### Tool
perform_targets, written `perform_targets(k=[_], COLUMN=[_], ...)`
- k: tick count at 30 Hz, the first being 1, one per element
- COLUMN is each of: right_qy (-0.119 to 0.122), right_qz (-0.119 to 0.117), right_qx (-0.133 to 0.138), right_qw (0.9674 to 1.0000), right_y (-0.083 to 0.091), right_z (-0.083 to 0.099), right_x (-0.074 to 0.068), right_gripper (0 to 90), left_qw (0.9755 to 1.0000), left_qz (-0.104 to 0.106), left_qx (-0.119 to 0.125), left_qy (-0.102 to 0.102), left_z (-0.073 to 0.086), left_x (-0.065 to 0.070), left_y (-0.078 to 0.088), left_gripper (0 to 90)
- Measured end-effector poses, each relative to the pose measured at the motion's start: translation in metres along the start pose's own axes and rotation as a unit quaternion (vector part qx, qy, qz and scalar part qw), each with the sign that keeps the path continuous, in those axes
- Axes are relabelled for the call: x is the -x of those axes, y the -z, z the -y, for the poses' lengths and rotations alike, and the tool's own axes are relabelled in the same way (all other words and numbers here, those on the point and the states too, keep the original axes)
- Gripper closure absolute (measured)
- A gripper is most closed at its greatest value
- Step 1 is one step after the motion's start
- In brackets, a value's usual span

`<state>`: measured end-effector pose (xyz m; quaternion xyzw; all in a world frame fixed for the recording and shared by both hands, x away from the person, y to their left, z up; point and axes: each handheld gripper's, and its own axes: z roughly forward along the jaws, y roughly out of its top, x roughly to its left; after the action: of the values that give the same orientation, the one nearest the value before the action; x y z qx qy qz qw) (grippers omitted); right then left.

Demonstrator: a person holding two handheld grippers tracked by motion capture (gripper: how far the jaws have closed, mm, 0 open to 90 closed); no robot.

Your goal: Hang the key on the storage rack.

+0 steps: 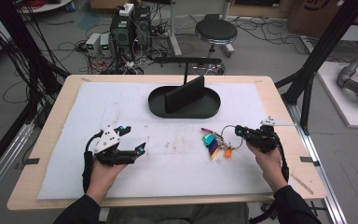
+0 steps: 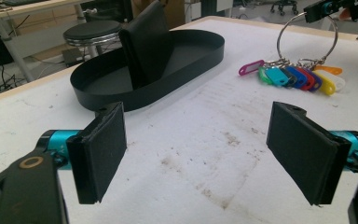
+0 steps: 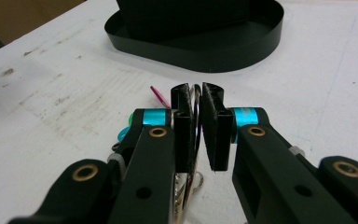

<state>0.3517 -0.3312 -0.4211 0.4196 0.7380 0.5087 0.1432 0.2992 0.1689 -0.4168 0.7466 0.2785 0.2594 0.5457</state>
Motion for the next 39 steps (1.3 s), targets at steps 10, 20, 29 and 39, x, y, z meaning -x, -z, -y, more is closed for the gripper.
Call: perform_targets(k=[10,20,29,39], right_qy=[-0.007,0.01,0.042,0.069], right_qz=[0.003,-0.011,-0.028,-0.054], right_qx=[-0.005,-0.001,0.013,0.021], right_qw=[1.0,0.9999,0.9986,0.9959], right_y=[0.001,0.004,0.008,0.009], right_z=[0.0,-0.008,-0.022,-0.036], right_x=[0.0,-0.004,-0.006,-0.013], right_gripper=[87.1,87.9,88.1,88.1], left_qw=[1.0,1.0,0.9999,0.9999], left_qz=[-0.001,-0.001,-0.006,-0.004], left_qx=[0.002,0.003,0.004,0.006], left_qy=[0.001,0.002,0.007,0.008], left_z=[0.0,0.0,0.002,0.003], left_x=[0.0,-0.001,-0.003,-0.004], left_y=[0.001,0.002,0.006,0.009], left_gripper=[19.9,19.9,19.9,19.9])
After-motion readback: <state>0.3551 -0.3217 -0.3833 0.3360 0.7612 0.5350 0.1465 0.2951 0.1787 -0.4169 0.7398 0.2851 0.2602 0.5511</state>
